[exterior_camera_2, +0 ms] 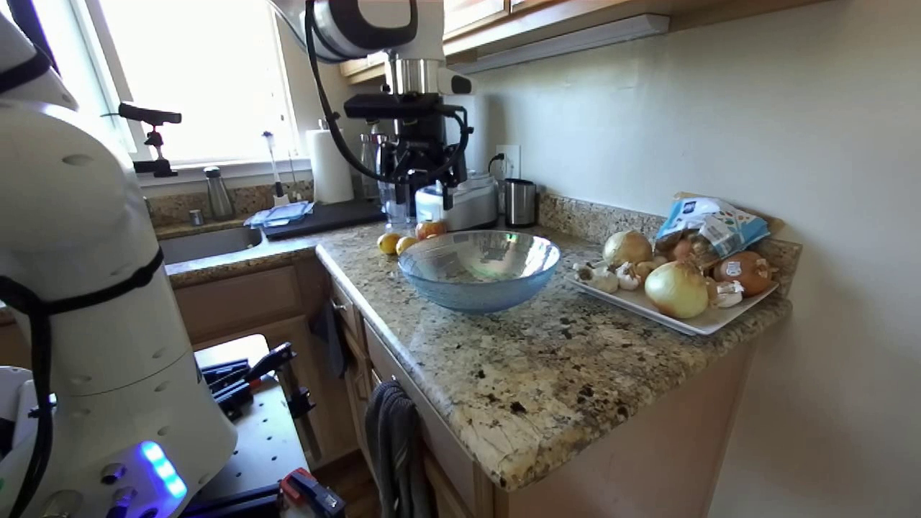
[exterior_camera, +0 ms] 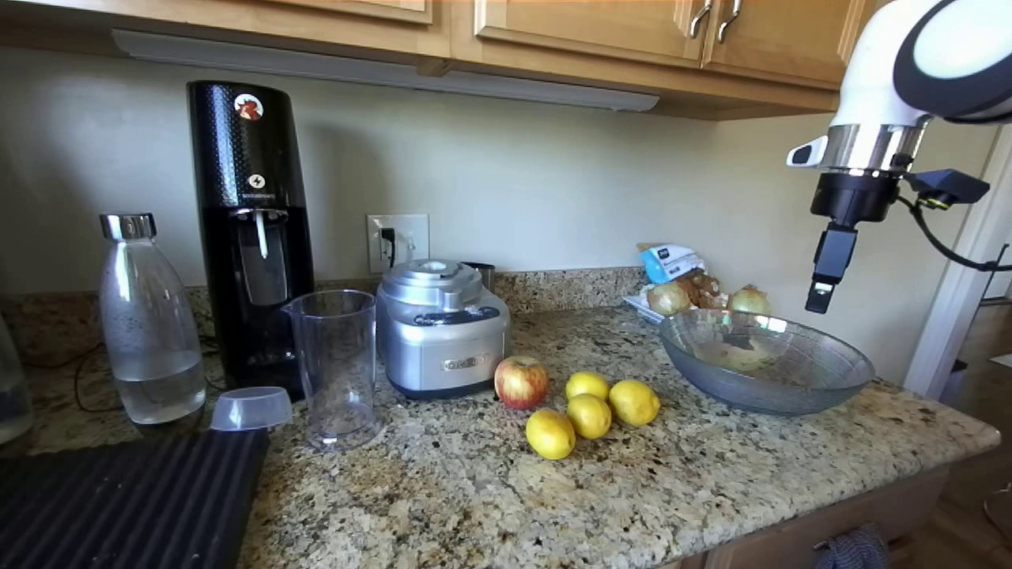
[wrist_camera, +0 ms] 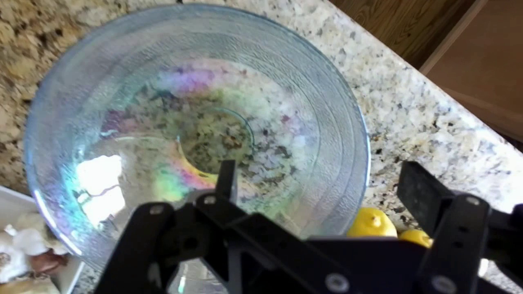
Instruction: Put the lemons and the apple inside the glass bowl
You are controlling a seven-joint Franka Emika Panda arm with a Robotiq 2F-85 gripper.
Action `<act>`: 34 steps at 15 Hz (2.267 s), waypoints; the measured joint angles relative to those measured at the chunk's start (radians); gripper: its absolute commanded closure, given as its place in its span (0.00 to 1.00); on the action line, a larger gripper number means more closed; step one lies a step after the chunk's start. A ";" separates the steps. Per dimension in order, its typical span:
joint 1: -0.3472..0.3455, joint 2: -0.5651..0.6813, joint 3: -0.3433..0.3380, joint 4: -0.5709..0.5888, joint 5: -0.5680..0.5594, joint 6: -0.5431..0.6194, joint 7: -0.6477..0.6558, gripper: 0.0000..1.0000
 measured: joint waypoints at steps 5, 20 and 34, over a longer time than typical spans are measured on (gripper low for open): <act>0.077 0.035 0.060 -0.004 0.015 0.044 -0.002 0.00; 0.103 0.067 0.121 0.020 0.006 0.044 -0.006 0.00; 0.175 0.375 0.291 0.200 -0.262 0.211 -0.006 0.00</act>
